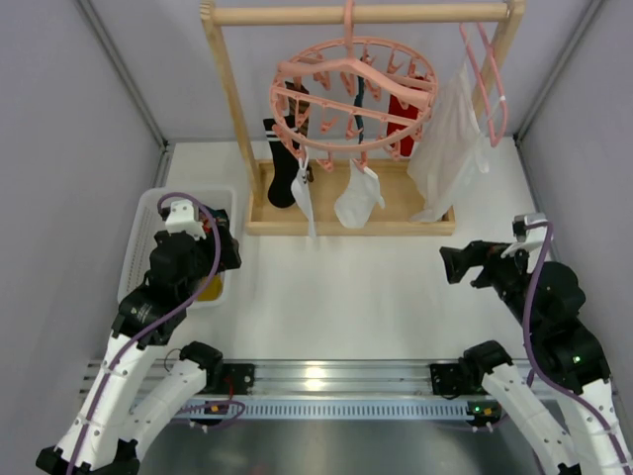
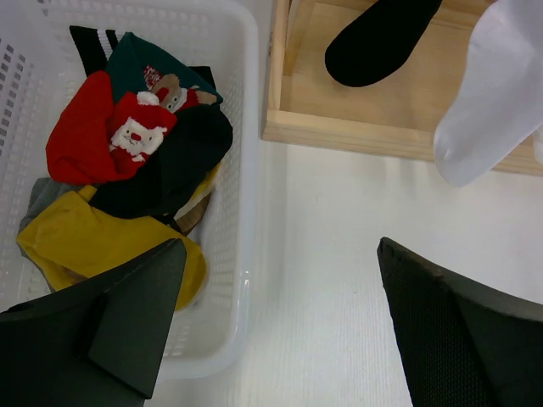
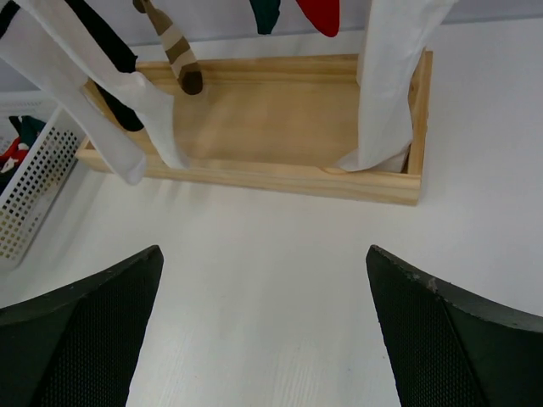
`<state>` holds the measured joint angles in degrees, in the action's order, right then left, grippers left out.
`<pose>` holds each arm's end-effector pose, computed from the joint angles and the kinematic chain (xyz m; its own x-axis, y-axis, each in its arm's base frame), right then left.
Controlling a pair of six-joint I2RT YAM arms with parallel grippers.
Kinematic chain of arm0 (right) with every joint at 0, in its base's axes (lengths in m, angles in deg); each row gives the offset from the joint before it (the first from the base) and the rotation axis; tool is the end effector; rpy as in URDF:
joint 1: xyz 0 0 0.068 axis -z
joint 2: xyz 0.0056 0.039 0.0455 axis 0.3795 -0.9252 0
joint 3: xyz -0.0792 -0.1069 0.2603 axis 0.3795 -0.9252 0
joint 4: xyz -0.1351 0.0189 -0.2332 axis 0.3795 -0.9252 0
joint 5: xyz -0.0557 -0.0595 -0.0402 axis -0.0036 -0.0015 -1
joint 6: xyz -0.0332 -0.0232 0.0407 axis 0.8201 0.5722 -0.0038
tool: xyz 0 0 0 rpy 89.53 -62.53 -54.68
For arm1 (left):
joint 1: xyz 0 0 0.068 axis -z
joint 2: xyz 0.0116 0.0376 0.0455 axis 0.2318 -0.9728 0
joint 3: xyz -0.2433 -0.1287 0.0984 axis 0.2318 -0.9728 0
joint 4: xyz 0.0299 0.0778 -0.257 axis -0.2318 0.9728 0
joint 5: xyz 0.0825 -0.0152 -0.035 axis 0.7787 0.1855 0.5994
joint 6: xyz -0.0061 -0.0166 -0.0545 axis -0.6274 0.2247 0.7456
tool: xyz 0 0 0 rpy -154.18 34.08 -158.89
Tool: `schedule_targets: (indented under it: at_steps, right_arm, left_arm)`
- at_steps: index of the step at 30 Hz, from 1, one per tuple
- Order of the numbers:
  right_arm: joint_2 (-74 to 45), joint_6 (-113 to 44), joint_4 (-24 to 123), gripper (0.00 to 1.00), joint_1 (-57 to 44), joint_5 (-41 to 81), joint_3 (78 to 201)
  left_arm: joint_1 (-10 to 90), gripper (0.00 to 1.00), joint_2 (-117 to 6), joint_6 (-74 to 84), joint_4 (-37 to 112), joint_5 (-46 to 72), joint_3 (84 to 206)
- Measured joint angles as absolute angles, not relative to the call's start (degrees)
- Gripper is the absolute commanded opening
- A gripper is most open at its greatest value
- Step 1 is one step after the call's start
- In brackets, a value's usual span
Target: Remove the socks clipped to the hanger
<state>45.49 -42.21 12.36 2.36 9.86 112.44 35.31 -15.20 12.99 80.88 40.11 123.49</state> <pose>0.0610 0.0200 0.3668 -0.2324 0.1869 -0.9545 -0.2452 0.9384 0.2435 0.1153 -0.0324 0.3548 -0.4080 -0.1823 -0.8946 -0.0574 0.9831 -0.1741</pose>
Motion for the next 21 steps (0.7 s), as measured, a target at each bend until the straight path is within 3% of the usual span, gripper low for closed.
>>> schedule_targets:
  at_steps: [13, 21]
  right_arm:
    - [48.35, -44.13, 21.21, 0.99, 2.36, 15.06, 104.84]
    - [36.16, -44.05, 41.45, 0.99, 2.44, 29.92, 98.82]
  left_arm:
    - [35.31, 0.98, -15.20, 13.05, 80.88, 40.09, 123.49]
    - [35.31, 0.98, -15.22, 13.07, 80.88, 39.80, 123.49]
